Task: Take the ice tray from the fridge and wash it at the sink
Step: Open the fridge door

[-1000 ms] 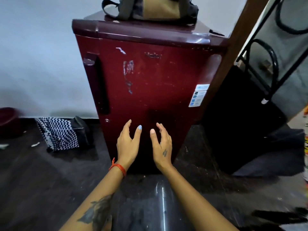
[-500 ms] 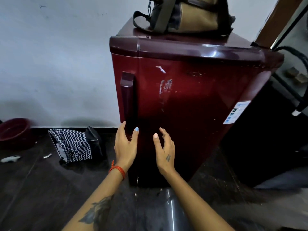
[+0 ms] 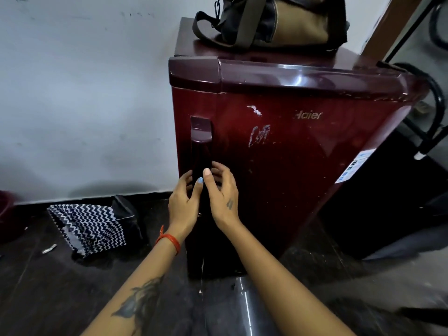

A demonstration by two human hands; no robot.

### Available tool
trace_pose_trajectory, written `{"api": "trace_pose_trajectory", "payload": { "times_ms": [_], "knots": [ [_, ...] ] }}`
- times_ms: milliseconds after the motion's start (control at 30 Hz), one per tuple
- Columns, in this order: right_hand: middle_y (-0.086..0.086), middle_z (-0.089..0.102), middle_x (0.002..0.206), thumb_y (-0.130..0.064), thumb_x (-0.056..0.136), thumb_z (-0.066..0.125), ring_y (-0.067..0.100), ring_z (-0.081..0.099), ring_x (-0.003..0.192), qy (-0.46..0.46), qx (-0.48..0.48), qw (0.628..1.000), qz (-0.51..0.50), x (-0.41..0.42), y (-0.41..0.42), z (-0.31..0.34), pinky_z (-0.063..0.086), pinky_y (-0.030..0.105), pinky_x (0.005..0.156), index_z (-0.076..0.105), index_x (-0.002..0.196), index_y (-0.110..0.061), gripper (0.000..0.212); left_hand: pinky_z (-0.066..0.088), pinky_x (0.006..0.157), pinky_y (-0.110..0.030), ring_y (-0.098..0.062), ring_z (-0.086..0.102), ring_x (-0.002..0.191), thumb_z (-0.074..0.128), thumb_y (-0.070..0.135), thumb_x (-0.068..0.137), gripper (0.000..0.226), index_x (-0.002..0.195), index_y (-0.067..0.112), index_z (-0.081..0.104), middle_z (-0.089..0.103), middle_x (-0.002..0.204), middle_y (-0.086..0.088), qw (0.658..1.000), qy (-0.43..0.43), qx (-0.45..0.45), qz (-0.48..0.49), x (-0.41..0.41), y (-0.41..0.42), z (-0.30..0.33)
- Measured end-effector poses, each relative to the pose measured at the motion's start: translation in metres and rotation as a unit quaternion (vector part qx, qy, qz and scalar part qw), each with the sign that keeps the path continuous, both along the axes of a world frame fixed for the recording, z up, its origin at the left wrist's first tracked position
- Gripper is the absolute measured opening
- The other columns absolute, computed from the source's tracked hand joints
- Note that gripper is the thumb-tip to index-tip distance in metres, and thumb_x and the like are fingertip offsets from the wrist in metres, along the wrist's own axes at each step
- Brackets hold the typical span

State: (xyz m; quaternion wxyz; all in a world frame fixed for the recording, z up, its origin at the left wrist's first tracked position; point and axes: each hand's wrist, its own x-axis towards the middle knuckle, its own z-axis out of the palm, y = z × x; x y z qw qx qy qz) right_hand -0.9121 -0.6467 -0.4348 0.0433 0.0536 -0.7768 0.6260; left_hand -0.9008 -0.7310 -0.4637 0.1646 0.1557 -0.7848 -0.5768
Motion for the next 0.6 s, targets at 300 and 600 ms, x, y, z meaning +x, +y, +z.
{"api": "trace_pose_trajectory", "payload": {
  "times_ms": [300,600],
  "knots": [
    [0.010,0.049,0.140,-0.037,0.094,0.052,0.020,0.044,0.130,-0.017,0.050,0.999,0.011,-0.006,-0.011,0.013,0.036,0.019,0.097,0.040,0.141,-0.010,0.055,0.043,0.095,-0.031,-0.023,0.054,0.119,0.043,0.037,0.098,0.047,0.135,0.008,0.047,0.058,0.127,-0.011,0.998,-0.031,0.027,-0.055,-0.002,-0.009,-0.005],
    [0.013,0.061,0.124,-0.035,0.092,0.058,0.022,0.056,0.118,-0.021,0.058,0.998,-0.004,-0.006,-0.010,0.015,0.043,0.023,0.098,0.051,0.132,-0.009,0.048,0.041,0.088,-0.027,-0.026,0.055,0.117,0.042,0.039,0.098,0.047,0.134,0.009,0.049,0.059,0.126,-0.014,0.998,-0.028,0.006,-0.052,-0.002,-0.010,-0.006]
  ]
}}
